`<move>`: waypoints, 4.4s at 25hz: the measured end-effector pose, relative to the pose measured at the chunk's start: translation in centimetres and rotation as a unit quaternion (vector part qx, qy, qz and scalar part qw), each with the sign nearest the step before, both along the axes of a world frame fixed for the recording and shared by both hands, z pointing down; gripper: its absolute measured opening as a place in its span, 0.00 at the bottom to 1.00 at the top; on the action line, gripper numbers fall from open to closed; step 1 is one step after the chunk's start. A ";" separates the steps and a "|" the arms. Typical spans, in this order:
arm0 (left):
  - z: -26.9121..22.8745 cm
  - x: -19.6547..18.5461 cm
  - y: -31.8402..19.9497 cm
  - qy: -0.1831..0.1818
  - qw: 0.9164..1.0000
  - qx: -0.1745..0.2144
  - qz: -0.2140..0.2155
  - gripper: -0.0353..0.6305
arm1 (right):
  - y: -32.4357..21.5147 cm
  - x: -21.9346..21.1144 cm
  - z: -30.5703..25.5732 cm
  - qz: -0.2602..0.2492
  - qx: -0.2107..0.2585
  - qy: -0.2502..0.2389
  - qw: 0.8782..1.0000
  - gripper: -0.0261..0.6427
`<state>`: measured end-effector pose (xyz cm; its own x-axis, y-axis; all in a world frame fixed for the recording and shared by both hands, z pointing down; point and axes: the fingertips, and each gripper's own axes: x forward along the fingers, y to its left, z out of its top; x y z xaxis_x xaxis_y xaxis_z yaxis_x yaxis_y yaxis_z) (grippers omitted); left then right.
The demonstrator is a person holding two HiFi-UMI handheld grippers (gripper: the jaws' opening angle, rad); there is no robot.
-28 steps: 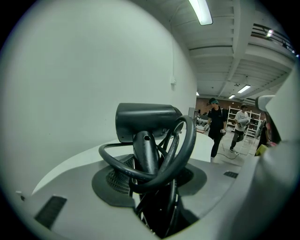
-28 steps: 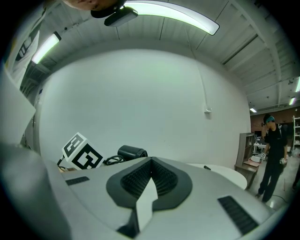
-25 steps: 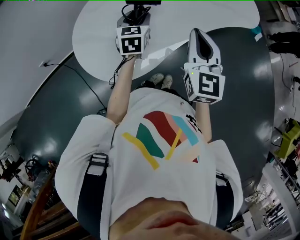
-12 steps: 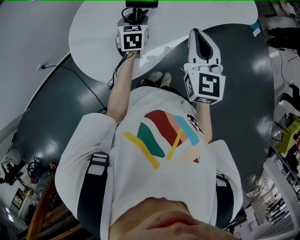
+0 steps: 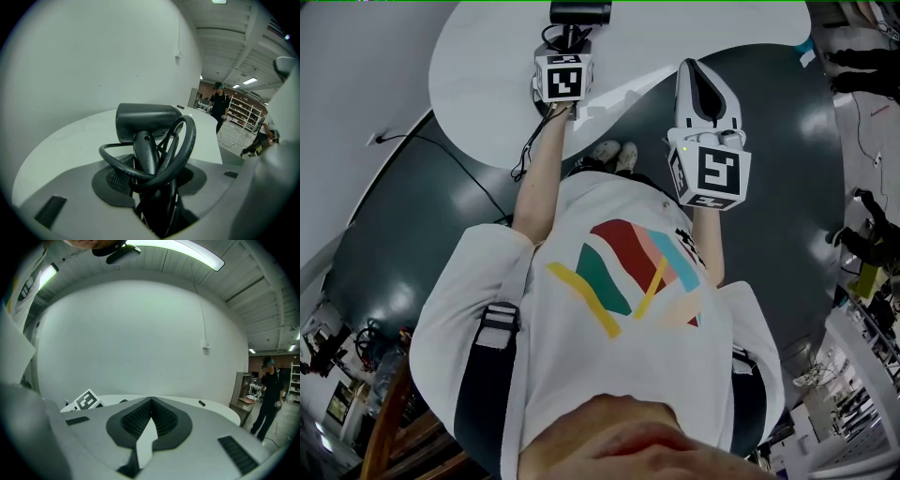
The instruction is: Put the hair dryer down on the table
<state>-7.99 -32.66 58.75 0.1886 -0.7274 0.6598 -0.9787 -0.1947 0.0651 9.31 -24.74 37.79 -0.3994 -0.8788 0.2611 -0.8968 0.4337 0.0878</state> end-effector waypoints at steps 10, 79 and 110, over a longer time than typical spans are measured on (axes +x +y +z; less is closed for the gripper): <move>2.8 -0.3 0.3 0.007 0.999 -0.039 -0.004 0.38 | -0.3 0.0 0.1 0.000 -0.005 0.005 1.000 0.05; 1.6 0.5 3.0 0.029 0.998 -0.049 -0.028 0.61 | 2.1 0.0 0.5 -0.019 -0.003 -0.020 1.000 0.05; -25.5 2.1 3.4 0.029 0.957 0.286 0.033 0.60 | -0.3 -3.0 -7.0 -0.050 0.097 -0.043 0.993 0.05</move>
<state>-5.85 -29.26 33.25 0.2712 -0.9515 0.1450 -0.9609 -0.2763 -0.0160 6.33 -25.03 30.84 -0.5014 -0.8636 0.0524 -0.8574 0.5041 0.1037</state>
